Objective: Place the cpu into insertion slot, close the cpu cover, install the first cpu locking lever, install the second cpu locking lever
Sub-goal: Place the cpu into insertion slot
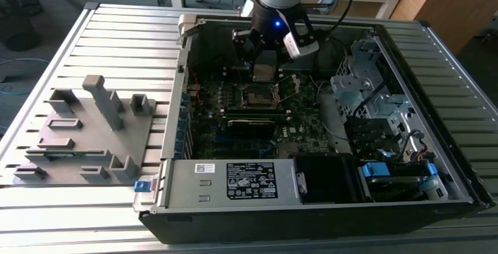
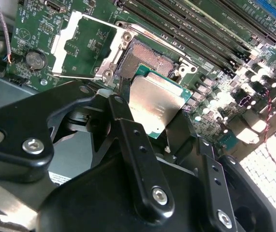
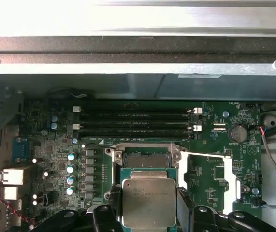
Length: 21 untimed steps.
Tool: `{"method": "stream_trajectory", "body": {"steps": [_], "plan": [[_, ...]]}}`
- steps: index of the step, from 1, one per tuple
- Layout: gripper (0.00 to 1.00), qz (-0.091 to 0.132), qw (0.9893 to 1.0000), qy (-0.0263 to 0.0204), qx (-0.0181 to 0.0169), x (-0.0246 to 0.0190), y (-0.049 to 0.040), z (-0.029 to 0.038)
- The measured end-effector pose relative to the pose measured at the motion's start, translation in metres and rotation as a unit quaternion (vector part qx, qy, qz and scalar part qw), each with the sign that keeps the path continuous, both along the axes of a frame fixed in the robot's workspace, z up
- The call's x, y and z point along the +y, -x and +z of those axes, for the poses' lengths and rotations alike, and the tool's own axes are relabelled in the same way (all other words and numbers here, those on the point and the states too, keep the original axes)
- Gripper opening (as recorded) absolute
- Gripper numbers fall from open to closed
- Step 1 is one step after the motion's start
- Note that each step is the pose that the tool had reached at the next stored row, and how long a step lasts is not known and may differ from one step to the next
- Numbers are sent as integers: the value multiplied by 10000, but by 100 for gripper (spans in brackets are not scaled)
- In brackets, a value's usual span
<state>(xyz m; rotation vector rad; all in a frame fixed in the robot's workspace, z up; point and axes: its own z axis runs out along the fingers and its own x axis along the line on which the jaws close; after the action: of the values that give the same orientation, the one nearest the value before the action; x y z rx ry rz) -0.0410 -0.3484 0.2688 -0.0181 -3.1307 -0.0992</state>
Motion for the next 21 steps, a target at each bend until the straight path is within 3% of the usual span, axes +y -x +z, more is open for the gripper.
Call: {"method": "stream_trajectory", "body": {"steps": [4, 6, 15, 21], "plan": [[54, 2, 10000, 0, 0, 0, 0, -8], [54, 9, 10000, 0, 0, 0, 8, -55], [54, 12, 10000, 0, 0, 0, 10, -87], [54, 17, 10000, 3, -1, 0, 12, -153]]}}
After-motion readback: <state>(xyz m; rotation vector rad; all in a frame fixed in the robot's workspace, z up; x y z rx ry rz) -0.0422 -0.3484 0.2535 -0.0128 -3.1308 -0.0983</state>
